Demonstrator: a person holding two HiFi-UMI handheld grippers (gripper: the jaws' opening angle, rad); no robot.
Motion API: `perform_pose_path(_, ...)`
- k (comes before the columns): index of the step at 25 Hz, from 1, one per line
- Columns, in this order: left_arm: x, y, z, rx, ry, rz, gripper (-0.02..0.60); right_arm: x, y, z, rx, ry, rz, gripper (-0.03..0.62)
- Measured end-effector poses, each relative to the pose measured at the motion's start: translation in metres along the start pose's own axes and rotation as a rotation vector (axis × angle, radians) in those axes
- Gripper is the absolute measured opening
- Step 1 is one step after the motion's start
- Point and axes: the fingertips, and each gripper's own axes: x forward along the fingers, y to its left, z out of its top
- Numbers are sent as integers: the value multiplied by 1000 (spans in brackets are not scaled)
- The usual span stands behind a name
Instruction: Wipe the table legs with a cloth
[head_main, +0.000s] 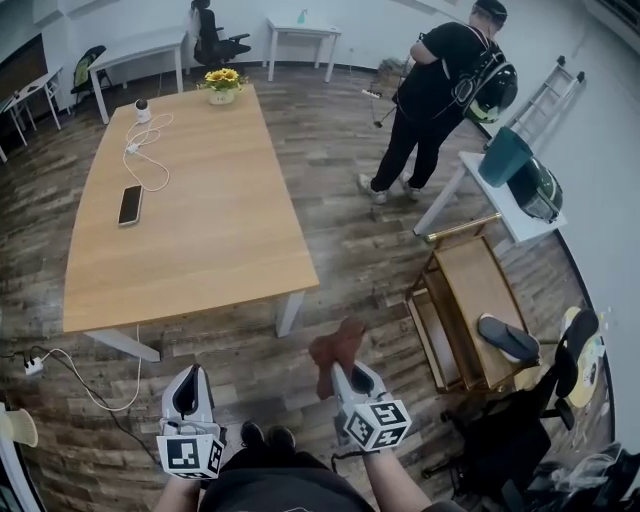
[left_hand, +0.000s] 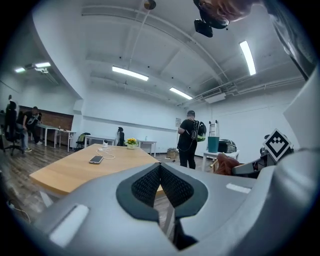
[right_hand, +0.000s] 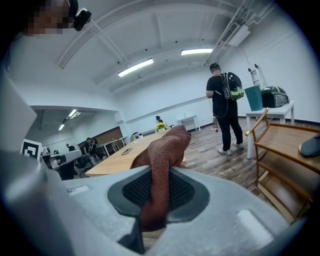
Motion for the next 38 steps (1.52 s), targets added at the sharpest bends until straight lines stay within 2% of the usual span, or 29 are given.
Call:
perform_pose_path(5, 27, 3, -8, 3, -13, -79, 18, 11, 0, -5, -62, 6, -47, 61)
perform_pose_path(8, 44, 7, -8, 16, -22, -84, 18, 24, -6, -4, -72, -5, -61, 61)
perform_pose_path(12, 60, 14, -17, 39, -19, -68, 18, 50, -12, -6, -88, -5, -21, 61)
perform_pose_path(17, 81, 27, -61, 33, 15, -12, 18, 99, -29, -41, -94, 45, 35, 63)
perform_pose_path(20, 97, 27, -92, 40, 16, 2, 18, 129, -35, -60, -182, 36, 98, 63)
perform_pose_path(22, 113, 26, -117, 52, 11, 3, 18, 149, -33, -69, -277, 3, 162, 63)
perform_pose_path(24, 129, 25, -145, 45, 13, 4, 18, 166, -36, -75, -322, -32, 199, 63)
perform_pose_path(29, 159, 26, -195, 35, 8, -25, 18, 197, -50, -84, -294, -129, 190, 63)
perform_pose_path(32, 173, 30, -220, 23, 6, -52, 18, 210, -61, -101, -314, -179, 188, 63)
perform_pose_path(38, 209, 35, -260, 51, -30, -147, 18, 227, -63, -99, -331, -390, 211, 63)
